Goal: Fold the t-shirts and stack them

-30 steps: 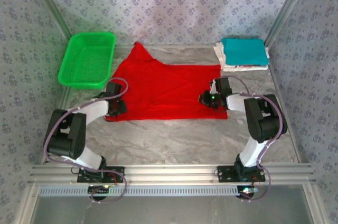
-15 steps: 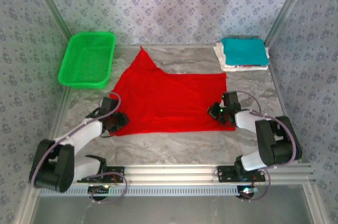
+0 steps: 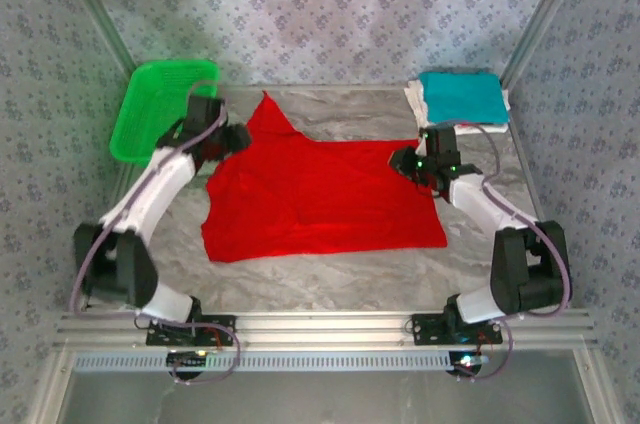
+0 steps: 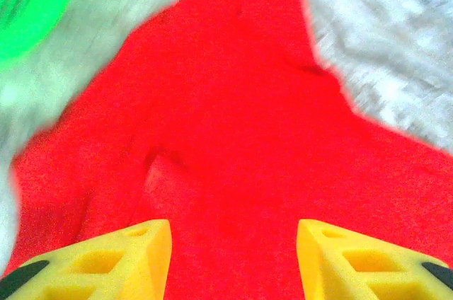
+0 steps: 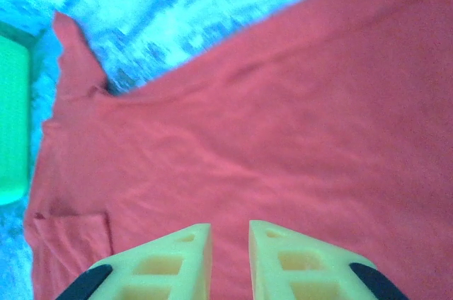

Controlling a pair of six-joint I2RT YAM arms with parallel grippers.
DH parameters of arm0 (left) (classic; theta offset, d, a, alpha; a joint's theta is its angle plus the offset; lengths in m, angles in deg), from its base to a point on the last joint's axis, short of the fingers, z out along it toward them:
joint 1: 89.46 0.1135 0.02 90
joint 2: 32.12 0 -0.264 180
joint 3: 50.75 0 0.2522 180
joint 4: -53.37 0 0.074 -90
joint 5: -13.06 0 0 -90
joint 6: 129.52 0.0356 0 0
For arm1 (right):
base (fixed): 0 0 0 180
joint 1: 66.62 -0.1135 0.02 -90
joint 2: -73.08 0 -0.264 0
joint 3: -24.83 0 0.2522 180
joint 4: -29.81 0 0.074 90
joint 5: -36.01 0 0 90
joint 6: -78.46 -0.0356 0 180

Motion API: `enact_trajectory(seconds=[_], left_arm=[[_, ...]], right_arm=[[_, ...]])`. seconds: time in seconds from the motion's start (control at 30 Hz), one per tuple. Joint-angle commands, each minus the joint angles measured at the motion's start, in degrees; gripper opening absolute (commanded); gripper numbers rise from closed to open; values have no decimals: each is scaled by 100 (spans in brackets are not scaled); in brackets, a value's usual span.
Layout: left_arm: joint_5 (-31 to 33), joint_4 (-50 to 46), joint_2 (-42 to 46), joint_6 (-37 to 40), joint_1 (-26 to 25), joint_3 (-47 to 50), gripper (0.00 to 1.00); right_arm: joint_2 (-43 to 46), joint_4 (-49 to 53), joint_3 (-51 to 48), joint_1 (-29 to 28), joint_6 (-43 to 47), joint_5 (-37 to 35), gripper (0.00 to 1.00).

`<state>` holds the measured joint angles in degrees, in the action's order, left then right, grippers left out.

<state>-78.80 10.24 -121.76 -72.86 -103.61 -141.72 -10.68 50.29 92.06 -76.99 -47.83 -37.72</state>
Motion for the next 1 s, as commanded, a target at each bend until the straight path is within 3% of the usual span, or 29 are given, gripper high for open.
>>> enact_trajectory(seconds=[0.0, 0.27, 0.57, 0.73, 0.97], left_arm=[[-269, -374, -1300, 721, -13, -1322, 52], [209, -928, -3739, 594, -96, -3830, 56], [888, -2041, -5414, 806, -132, -6154, 59], [846, -2312, -6037, 750, -36, -6953, 62], [255, -2003, -6423, 634, 46, -7176, 61]], right_arm=[[-374, 233, 557, 65, 332, 116, 26], [-850, 231, 1078, 135, 369, 364, 27], [-784, 9, 774, 316, 507, 672, 29], [-637, -158, 585, 334, 580, 842, 33], [-572, -399, 413, 336, 621, 1036, 35]])
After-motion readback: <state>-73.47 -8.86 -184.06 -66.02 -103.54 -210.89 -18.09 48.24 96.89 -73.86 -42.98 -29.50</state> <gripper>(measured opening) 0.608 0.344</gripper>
